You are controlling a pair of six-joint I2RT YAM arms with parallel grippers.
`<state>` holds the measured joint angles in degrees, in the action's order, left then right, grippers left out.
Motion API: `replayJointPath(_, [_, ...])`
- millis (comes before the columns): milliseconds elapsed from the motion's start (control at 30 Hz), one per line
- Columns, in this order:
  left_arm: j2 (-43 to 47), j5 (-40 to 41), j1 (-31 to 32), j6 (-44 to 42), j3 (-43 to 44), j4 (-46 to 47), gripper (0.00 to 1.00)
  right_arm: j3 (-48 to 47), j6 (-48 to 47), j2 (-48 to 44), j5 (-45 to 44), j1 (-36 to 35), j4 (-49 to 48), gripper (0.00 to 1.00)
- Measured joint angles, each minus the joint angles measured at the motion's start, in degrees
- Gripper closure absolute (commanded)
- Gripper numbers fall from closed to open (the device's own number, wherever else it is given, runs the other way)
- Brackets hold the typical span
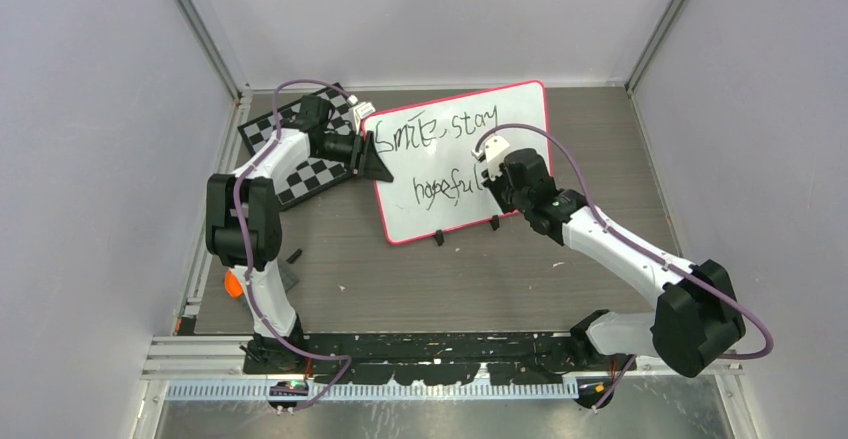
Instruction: Write a sentence on the whiteboard
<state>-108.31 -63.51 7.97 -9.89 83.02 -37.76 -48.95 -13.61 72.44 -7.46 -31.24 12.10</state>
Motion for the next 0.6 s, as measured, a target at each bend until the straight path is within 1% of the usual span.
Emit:
replayJointPath(100, [0.0,0.0,0.0,0.1,0.0,0.0,0.90,-0.5,0.0,0.6,-0.4,0.0,0.1,1.00])
replayJointPath(167, [0.0,0.0,0.0,0.0,0.0,0.0,0.85,-0.5,0.0,0.6,-0.4,0.0,0.2,1.00])
replayJointPath(200, [0.0,0.0,0.0,0.0,0.0,0.0,0.80,-0.5,0.0,0.5,-0.3,0.0,0.2,1.00])
replayJointPath(300, [0.0,0.0,0.0,-0.3,0.0,0.0,0.62,-0.5,0.0,0.2,0.1,0.0,0.2,1.00])
replayJointPath(333, [0.0,-0.1,0.0,-0.4,0.0,-0.1,0.58,-0.5,0.0,-0.1,0.4,0.0,0.2,1.00])
replayJointPath(600, [0.3,1.9,-0.2,0.6,-0.6,1.0,0.34,-0.2,0.5,-6.3,5.3,0.0,0.3,1.00])
